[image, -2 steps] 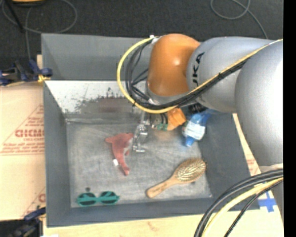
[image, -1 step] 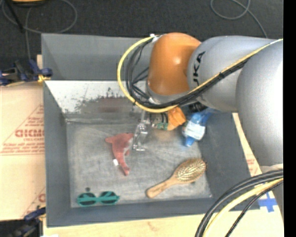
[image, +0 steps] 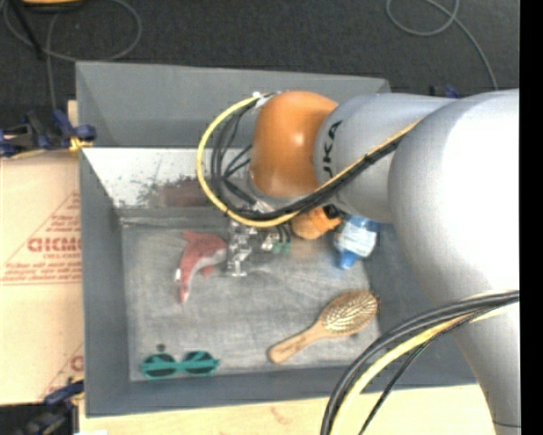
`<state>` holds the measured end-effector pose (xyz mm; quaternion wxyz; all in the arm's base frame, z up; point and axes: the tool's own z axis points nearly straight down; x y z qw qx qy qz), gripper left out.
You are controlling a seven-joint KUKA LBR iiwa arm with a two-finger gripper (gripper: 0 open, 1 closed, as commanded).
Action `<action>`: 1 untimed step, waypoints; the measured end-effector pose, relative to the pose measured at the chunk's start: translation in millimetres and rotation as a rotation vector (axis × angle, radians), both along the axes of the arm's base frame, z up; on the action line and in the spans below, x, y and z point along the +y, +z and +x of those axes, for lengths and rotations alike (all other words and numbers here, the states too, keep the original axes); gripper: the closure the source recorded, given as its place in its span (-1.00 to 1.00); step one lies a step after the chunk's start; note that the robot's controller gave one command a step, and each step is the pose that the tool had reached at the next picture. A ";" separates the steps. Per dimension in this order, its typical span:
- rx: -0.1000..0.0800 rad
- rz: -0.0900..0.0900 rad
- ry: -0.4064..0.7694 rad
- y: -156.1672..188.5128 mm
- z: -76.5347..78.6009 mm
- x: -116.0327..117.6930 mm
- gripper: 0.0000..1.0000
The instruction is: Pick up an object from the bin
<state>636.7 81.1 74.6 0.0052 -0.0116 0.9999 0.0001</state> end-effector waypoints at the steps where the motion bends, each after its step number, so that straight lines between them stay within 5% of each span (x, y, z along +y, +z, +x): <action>1: 0.000 0.000 0.000 0.0 0.0 0.0 1.00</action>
Offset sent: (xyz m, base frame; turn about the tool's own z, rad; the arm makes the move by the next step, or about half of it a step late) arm -0.0156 0.0032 0.1631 -0.2074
